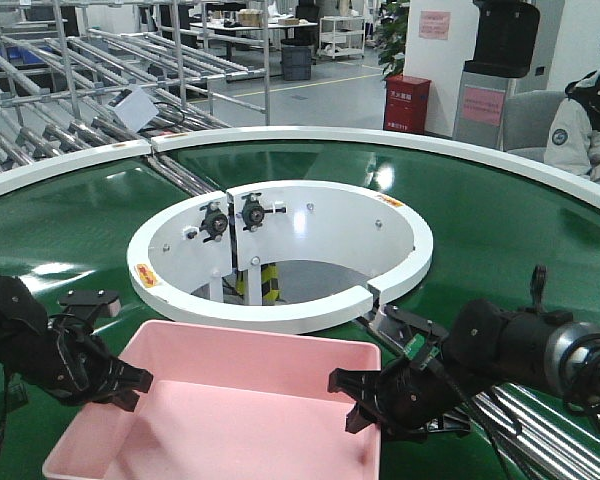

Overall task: Grab pink bin and stack on right shelf
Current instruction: 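Close both grippers on the bin walls and lift the bin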

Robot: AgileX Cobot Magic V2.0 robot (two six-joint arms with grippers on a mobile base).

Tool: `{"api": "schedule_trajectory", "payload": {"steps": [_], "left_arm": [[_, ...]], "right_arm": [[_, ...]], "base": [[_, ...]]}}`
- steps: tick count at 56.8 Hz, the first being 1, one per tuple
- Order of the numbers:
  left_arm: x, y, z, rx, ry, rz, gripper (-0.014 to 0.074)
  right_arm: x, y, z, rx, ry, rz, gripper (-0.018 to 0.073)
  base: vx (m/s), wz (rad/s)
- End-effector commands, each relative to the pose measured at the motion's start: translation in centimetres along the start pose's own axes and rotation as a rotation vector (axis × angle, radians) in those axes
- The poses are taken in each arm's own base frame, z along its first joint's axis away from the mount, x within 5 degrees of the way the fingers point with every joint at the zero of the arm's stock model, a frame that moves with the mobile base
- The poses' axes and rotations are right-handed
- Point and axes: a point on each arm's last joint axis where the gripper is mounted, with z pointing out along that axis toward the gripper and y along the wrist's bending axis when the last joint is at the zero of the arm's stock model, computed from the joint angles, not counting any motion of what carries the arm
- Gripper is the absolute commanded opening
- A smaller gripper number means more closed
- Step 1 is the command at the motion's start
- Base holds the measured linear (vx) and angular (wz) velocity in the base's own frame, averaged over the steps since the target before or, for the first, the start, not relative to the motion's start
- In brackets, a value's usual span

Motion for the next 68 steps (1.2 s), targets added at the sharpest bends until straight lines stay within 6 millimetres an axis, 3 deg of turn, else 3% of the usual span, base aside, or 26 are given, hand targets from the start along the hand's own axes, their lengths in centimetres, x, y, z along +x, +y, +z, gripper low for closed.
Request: {"api": "schedule_trajectory", "payload": {"steps": [1,7,22,35,47,61,68], "left_arm": [[-1.3,-2.7,-3.9,0.114,-0.077,-0.035,-0.0010],[-1.5,-3.9,-5.8,0.177,-0.109,-0.042,-0.0008],[-1.9,-8.0,-13.3,0.248,-0.301,0.022,-0.0005],[-1.2,-12.5,-18.8,0.269,-0.474,0.122,-0.0005],[-0.3,-14.6,-21.4,0.308,-0.546,0.103,-0.0005],[3.1,-14.7,-20.1,0.277,-0.601,0.016,-0.0005],[4.2,-14.5,-20.8,0.261,-0.644,0.003,-0.0005]], "right_arm": [[-1.7,1.9,-4.3,-0.070,-0.150,-0.019,-0.0015],[-2.1,2.3,-6.9,-0.072,-0.224,-0.056,-0.0011],[-2.4,2.8,-15.3,-0.067,-0.445,-0.119,-0.0009],[-1.0,3.5,-21.1,-0.070,-0.560,-0.163,-0.0009],[0.0,3.7,-23.8,-0.049,-0.611,-0.213,-0.0009],[0.5,3.8,-24.8,-0.049,-0.625,-0.224,-0.0009],[0.7,3.7,-24.7,-0.044,-0.600,-0.225,-0.0009]], "base": [[0.00,0.00],[0.00,0.00],[0.00,0.00],[0.00,0.00],[0.00,0.00],[0.00,0.00],[0.00,0.00]]}}
